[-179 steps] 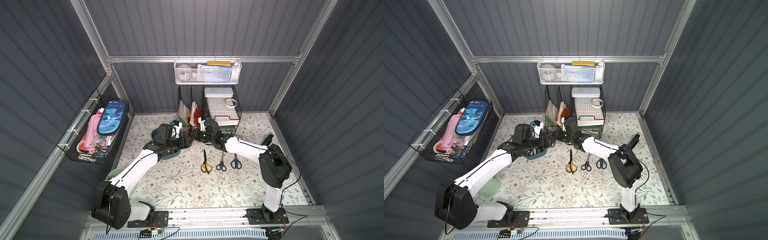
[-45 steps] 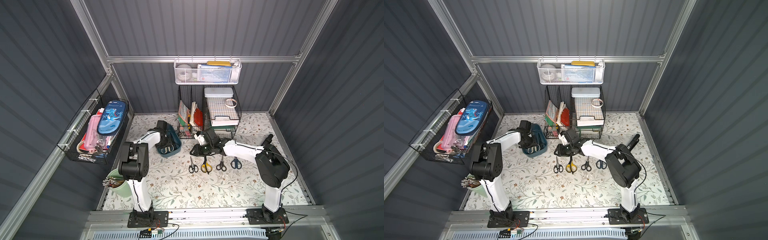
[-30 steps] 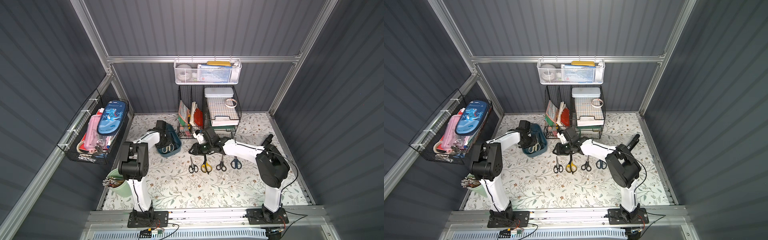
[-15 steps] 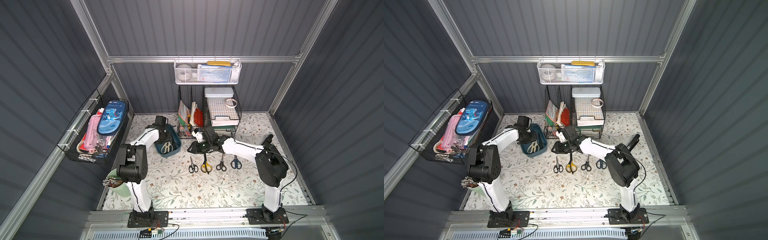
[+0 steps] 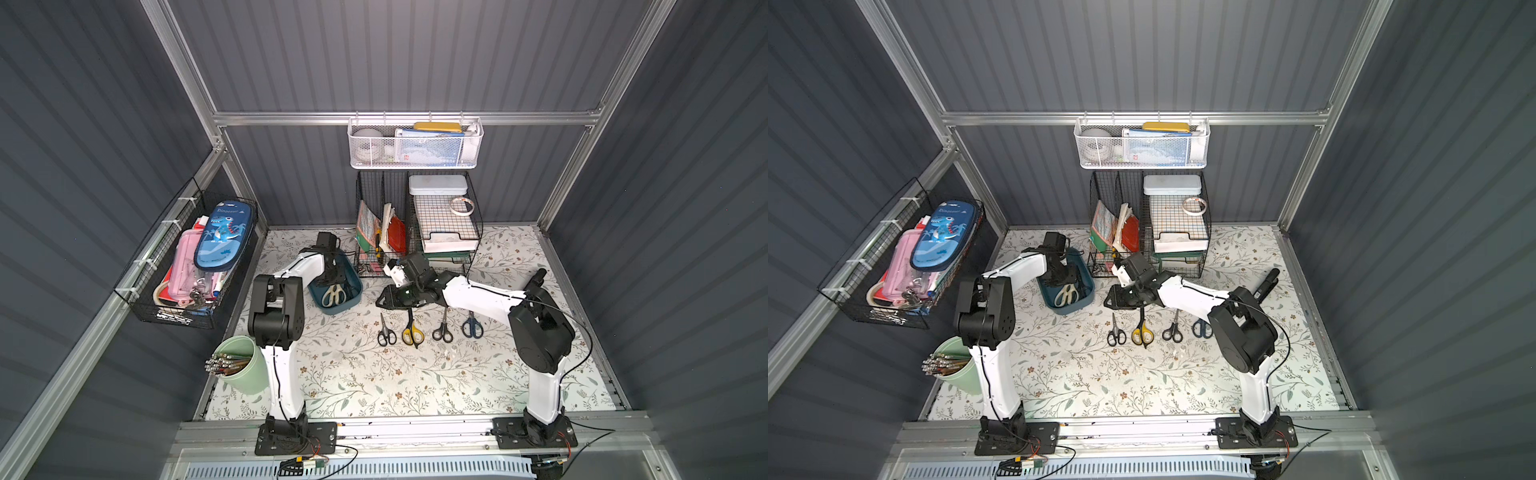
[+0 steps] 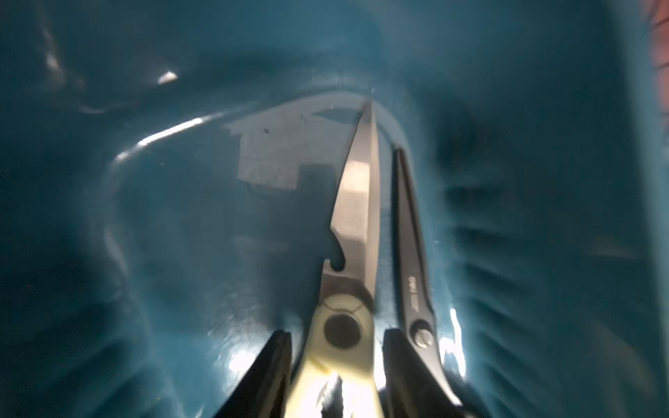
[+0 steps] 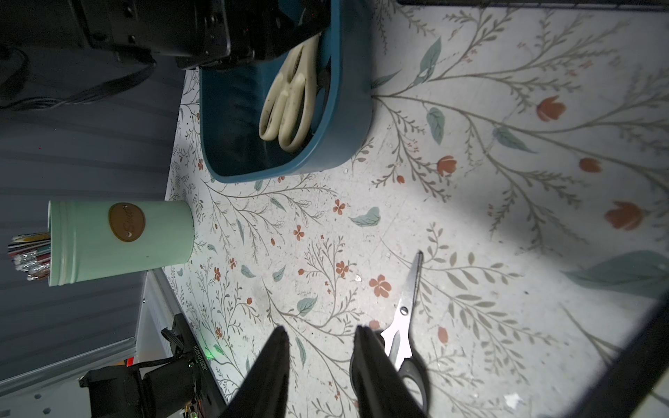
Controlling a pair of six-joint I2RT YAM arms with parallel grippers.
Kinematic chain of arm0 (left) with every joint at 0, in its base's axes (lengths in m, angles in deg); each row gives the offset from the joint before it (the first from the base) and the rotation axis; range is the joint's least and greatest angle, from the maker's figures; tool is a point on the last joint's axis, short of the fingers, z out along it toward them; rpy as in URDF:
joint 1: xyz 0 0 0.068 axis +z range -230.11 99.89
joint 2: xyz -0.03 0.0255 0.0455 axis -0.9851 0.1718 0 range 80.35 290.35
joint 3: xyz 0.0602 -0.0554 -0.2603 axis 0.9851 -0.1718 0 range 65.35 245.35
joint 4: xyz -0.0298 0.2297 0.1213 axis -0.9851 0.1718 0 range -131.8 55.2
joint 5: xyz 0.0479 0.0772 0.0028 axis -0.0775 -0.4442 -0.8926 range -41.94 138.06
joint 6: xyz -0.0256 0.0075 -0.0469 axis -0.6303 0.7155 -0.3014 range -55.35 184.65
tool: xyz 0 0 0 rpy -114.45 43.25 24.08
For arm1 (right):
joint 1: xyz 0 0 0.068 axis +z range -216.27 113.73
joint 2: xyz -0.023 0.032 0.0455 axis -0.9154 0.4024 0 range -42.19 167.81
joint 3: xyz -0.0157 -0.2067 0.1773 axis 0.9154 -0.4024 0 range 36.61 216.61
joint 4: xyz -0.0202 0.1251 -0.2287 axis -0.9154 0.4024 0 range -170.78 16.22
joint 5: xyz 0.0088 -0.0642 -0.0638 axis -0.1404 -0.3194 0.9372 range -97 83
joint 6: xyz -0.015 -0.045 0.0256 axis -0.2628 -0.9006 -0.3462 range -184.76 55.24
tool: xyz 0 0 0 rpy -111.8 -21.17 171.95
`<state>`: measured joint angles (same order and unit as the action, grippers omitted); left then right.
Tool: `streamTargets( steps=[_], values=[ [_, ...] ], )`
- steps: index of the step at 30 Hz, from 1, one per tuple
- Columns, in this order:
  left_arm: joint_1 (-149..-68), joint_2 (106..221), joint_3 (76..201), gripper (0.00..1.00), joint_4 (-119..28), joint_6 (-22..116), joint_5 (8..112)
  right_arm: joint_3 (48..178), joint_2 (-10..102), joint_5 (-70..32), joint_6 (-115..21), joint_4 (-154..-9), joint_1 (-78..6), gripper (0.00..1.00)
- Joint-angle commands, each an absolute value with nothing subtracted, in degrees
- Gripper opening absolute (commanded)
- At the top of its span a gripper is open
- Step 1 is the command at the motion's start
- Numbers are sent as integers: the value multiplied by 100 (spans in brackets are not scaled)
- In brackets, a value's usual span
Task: Take the scissors out of the storage box
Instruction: Pick up the scissors from the storage box.
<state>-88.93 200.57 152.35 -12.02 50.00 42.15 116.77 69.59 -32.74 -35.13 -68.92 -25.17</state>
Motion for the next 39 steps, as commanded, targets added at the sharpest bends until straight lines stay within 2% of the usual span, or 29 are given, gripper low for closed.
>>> streamTargets(
  steps=[1,4,9,17,29,39],
  values=[
    [-8811,20212,15121,44,-1221,5216,4359,11791,6985,-3284,-3590,-6833,-2496,34],
    [-8772,20374,15103,41,-1260,5270,4509,11792,6990,-3301,-3577,-6848,-2492,34],
    [-8736,20453,15037,25,-1263,5193,4626,11749,6956,-3293,-3587,-6867,-2496,34],
    [-8683,20162,15025,14,-1275,5061,4707,11710,6917,-3293,-3594,-6865,-2496,34],
    [-8670,18821,14910,7,-1355,5005,4752,11888,6846,-3421,-3657,-7033,-2408,35],
    [-8809,17914,14709,7,-1458,4740,4958,12621,6970,-3090,-3621,-7600,-2096,45]
  ],
)
